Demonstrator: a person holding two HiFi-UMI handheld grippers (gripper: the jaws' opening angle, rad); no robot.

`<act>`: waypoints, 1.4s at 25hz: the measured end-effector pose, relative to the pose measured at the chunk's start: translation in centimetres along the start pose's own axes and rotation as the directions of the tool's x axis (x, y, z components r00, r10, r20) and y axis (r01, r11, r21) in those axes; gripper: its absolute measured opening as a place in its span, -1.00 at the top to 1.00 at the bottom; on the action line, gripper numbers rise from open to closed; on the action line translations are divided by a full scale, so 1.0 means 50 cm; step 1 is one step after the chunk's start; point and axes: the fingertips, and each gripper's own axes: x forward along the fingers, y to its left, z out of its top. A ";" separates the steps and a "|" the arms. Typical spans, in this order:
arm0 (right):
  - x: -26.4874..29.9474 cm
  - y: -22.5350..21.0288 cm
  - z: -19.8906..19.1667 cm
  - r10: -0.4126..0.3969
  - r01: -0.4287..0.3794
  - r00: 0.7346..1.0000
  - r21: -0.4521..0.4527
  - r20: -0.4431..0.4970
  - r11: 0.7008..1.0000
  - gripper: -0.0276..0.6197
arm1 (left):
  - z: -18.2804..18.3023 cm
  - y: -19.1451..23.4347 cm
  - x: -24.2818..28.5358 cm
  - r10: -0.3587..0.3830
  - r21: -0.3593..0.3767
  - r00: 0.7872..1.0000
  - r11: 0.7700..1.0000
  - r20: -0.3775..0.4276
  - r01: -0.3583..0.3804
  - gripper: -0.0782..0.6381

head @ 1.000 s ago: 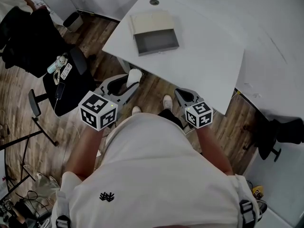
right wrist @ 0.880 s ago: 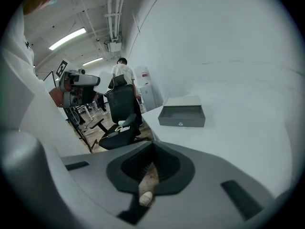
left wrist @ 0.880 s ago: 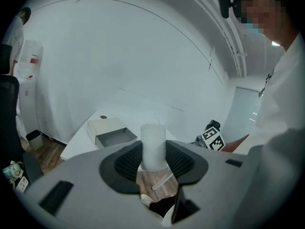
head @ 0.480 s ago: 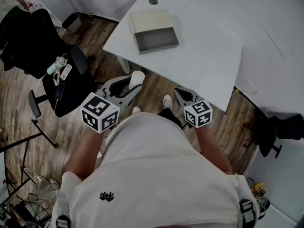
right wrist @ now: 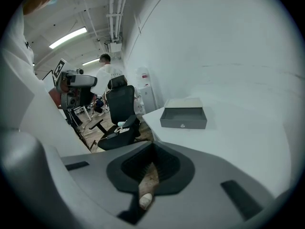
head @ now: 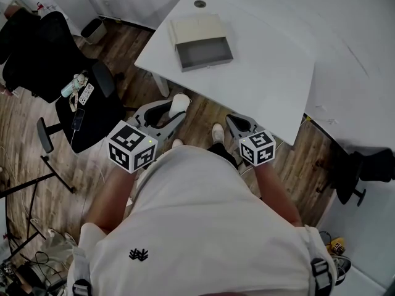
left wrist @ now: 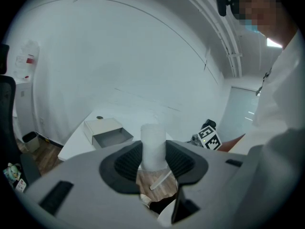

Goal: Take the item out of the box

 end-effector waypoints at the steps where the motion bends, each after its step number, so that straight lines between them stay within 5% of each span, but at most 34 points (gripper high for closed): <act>1: 0.000 0.000 0.002 0.000 0.000 1.000 -0.001 0.002 1.000 0.90 | -0.001 0.000 0.000 -0.001 0.000 1.000 1.000 -0.001 0.001 0.33; 21: -0.010 -0.022 -0.014 -0.005 0.005 1.000 0.019 -0.016 1.000 0.90 | -0.017 0.001 0.029 -0.004 -0.030 0.999 1.000 -0.040 0.003 0.33; 35: -0.002 -0.164 0.024 0.037 -0.037 0.999 -0.002 -0.016 0.999 0.90 | 0.034 0.024 0.157 0.069 -0.060 0.996 0.996 -0.059 -0.073 0.33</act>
